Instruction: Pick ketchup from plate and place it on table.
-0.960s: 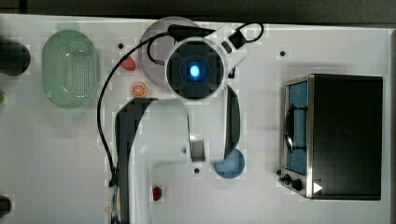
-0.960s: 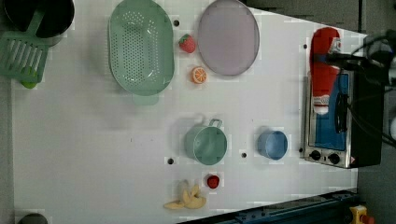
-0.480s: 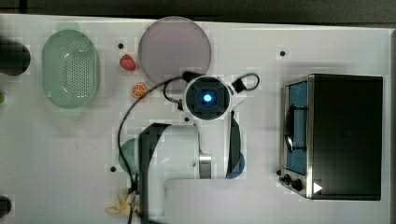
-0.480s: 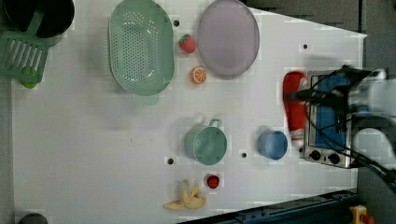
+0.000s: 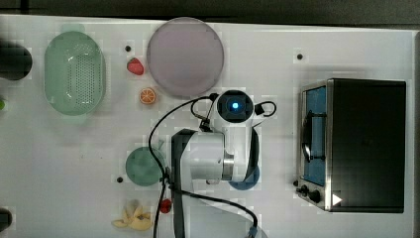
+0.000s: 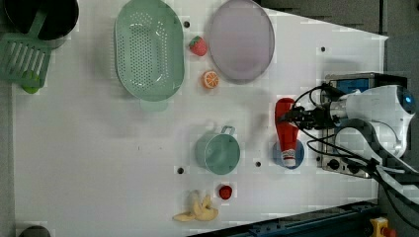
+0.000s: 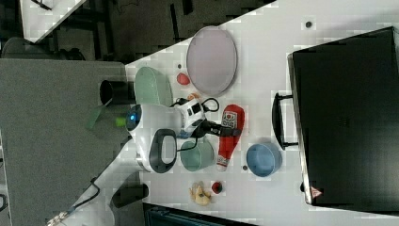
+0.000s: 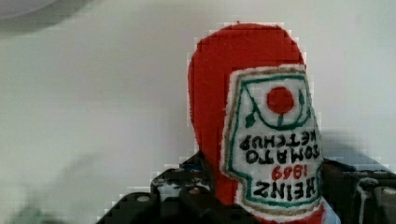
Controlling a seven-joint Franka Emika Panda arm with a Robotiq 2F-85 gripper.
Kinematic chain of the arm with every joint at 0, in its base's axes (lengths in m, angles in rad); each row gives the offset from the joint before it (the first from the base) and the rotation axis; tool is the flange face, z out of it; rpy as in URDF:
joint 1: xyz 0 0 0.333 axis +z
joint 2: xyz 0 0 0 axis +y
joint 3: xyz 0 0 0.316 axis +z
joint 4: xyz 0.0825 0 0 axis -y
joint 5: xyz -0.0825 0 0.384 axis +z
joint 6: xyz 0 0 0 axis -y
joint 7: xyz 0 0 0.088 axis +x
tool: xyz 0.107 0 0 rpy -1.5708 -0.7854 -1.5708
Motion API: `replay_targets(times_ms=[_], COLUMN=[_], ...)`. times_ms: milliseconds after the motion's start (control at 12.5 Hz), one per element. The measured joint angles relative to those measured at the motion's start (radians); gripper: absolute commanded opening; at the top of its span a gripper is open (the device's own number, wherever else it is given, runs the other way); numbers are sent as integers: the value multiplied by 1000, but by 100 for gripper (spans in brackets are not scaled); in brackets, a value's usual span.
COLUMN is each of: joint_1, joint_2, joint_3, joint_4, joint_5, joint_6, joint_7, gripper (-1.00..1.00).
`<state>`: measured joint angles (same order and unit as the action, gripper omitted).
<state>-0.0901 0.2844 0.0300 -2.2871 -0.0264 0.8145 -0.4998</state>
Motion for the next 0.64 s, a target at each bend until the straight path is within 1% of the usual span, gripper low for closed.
replay_targets(times_ms=[160, 240, 320, 640], joint_1=[-2, -6, -5, -3], joint_2=[22, 23, 20, -26], joint_3=[-3, -1, -1, 5], joint_4=[-4, -14, -23, -25], joint_5=[0, 5, 7, -2], joint_6=[28, 62, 90, 89], joint_7=[1, 1, 1, 26], gripper=[96, 100, 100, 100])
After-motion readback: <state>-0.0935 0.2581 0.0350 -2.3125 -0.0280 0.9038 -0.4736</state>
